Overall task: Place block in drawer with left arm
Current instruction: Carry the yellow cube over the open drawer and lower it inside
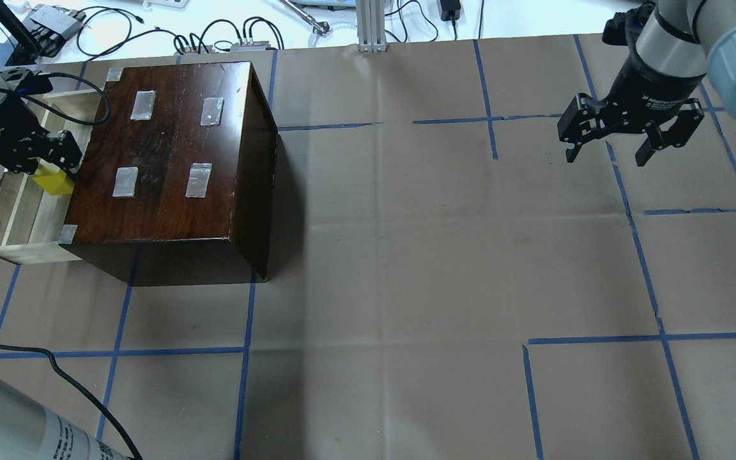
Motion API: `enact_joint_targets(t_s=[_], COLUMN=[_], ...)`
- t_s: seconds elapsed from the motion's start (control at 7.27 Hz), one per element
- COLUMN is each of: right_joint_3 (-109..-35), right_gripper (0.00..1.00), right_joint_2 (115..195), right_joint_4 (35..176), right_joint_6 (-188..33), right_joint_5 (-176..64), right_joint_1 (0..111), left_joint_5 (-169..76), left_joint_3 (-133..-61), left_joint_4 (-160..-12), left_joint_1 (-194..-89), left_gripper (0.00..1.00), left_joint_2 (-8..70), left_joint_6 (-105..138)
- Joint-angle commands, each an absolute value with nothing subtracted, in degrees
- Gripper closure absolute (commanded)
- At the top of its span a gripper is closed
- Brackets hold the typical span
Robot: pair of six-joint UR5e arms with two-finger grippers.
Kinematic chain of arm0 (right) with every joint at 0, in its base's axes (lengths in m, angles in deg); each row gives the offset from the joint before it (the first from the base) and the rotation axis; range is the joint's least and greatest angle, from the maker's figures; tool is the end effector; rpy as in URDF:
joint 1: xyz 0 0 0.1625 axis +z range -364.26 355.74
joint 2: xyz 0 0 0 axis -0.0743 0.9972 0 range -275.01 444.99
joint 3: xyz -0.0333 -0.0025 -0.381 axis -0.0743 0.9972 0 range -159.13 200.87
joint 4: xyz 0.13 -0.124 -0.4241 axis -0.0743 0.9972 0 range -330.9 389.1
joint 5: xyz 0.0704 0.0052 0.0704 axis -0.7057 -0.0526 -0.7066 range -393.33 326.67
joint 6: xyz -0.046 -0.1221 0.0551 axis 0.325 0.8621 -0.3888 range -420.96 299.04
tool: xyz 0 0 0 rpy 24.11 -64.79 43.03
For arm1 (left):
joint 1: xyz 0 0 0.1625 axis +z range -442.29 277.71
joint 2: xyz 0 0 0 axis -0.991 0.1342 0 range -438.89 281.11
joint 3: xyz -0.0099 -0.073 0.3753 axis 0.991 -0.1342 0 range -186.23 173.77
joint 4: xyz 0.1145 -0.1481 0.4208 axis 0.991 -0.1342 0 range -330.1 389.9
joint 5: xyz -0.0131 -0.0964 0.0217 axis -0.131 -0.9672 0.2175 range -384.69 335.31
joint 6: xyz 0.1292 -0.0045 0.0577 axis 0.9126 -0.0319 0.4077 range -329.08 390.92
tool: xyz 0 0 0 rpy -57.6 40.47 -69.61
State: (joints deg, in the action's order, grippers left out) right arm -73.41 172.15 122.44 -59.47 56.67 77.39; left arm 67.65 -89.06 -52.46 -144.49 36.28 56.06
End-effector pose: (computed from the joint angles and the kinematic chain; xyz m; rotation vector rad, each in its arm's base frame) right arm 0.0526 -0.5602 0.3421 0.1875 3.1286 0.1028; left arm 0.1924 -0.6385 0.2153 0.0658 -3.0842 -0.2787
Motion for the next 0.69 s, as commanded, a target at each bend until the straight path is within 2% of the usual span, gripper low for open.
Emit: enact_joint_targets(t_s=[0.0, 0.28, 0.55], right_joint_3=[-73.3, -73.4, -73.4], right_gripper=[0.0, 0.0, 0.0], right_joint_2=[172.2, 172.2, 172.2], right_joint_4=[122.4, 122.4, 122.4], right_joint_6=[-59.5, -59.5, -59.6], right_joint_5=[56.7, 56.7, 56.7], right_joint_1=[77.4, 77.4, 77.4], left_joint_5=[67.3, 67.4, 68.0], left_joint_3=[-88.4, -87.4, -86.1], left_joint_4=[-52.5, -52.4, -52.6], left_joint_1=[-144.4, -144.5, -144.5], left_gripper=[0.18, 0.08, 0.06], left_joint_2=[36.9, 36.1, 32.6], left_joint_6=[56.0, 56.1, 56.1])
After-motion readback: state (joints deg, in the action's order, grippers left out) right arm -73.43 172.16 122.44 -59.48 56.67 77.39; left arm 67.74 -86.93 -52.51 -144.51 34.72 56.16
